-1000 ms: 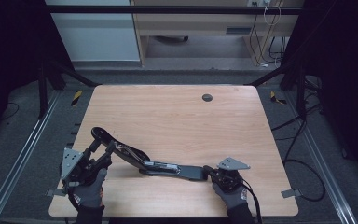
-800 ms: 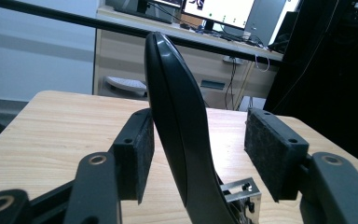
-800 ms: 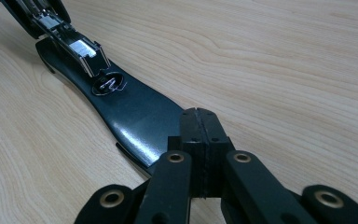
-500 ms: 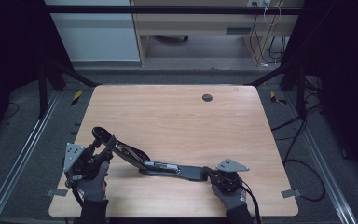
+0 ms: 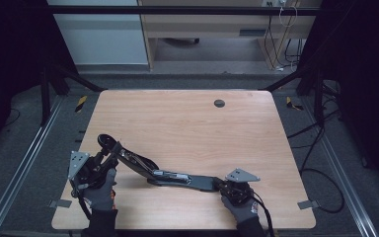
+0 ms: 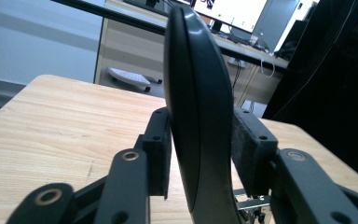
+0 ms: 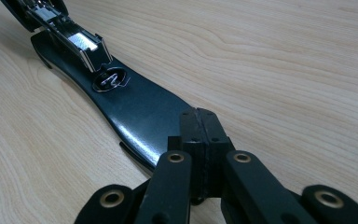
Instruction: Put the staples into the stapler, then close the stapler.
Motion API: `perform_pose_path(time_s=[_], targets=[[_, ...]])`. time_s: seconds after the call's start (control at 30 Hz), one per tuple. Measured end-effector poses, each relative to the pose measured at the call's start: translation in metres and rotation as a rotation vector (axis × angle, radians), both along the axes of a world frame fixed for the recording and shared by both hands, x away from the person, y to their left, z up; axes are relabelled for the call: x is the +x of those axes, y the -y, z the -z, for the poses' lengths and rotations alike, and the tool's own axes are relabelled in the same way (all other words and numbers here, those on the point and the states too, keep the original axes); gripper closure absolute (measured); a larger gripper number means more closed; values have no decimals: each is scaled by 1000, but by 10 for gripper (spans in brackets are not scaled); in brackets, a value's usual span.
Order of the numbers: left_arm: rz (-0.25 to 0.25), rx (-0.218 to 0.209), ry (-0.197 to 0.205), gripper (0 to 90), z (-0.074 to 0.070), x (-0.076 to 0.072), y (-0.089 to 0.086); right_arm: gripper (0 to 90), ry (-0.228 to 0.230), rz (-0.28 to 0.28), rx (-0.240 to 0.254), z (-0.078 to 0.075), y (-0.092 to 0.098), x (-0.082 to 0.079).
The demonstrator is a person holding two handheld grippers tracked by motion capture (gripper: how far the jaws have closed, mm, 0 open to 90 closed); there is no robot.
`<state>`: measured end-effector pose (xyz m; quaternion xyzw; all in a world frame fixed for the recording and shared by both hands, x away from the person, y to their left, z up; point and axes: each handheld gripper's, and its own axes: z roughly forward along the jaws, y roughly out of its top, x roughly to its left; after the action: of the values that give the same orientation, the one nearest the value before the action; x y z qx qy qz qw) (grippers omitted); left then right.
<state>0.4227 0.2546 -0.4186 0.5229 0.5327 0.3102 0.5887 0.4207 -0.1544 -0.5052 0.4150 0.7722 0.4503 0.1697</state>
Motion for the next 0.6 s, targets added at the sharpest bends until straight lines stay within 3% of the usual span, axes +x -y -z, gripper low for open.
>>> perform_pose_path(time_s=[0.6], targets=[[-14,-55,-20,666,-1,1,0,900,3,-3,0,1,-9,-2]])
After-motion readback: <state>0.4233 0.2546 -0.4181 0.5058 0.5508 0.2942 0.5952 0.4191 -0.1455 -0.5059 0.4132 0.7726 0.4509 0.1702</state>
